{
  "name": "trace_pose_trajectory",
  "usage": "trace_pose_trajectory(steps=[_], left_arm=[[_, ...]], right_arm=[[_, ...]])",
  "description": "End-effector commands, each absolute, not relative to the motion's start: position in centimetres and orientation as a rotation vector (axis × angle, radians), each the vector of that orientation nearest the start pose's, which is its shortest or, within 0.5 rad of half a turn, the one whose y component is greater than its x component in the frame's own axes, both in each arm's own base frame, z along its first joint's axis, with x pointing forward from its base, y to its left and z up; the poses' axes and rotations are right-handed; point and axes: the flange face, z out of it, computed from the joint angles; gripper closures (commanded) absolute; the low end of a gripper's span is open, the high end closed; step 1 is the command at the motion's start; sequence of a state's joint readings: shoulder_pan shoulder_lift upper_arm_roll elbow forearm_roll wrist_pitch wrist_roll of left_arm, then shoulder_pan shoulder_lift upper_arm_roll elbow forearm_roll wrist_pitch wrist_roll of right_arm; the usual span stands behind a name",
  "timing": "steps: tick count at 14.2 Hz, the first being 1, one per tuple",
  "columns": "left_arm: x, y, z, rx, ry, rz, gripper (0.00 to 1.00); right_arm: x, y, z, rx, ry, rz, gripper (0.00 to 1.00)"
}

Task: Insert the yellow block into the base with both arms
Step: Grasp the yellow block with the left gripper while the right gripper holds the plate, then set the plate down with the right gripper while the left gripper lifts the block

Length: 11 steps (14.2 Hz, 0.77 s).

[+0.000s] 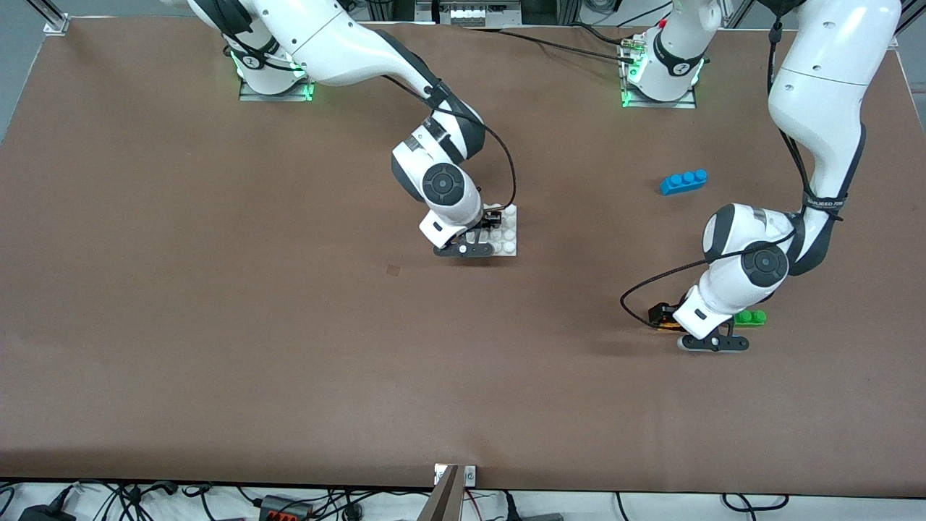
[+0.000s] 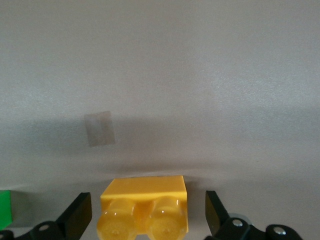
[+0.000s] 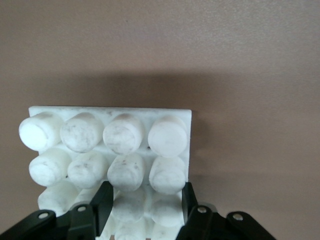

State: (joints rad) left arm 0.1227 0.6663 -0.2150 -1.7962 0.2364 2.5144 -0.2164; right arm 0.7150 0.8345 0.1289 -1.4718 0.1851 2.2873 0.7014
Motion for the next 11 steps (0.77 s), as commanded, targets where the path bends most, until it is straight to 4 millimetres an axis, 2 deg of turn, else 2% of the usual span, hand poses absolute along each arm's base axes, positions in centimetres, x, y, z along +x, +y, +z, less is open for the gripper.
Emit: trace_pose_trajectory(steps=[1, 2, 3, 4, 9, 10, 11], left_arm=[[65.5, -5.3, 19.3, -3.127, 0.042, -0.139, 0.00], [65.5, -5.2, 19.3, -3.127, 0.040, -0.139, 0.01], [65.5, -5.2, 19.2, -3.127, 0.044, -0.136, 0.09], [65.3, -5.2, 18.9, -3.127, 0.050, -0.127, 0.13], [65.3, -5.5, 19.4, -3.127, 0.064, -0.136, 0.38], [65.4, -5.6, 19.6, -3.125, 0.068, -0.141, 0.41], [65.5, -5.6, 20.1, -3.123, 0.068, -0.153, 0.43]], right_arm=[[48.4, 53.7, 17.2, -2.949, 0.043, 0.242, 0.42], [48.3, 53.7, 17.2, -2.956, 0.035, 0.234, 0.36], [48.1, 53.9, 17.2, -2.965, 0.015, 0.223, 0.22], [48.0, 54.1, 17.3, -2.973, -0.001, 0.212, 0.00], [48.8, 53.7, 19.1, -2.969, -0.019, 0.182, 0.00], [48.9, 53.7, 20.7, -2.970, -0.027, 0.186, 0.00], [48.9, 53.4, 21.1, -2.984, -0.028, 0.205, 0.00]])
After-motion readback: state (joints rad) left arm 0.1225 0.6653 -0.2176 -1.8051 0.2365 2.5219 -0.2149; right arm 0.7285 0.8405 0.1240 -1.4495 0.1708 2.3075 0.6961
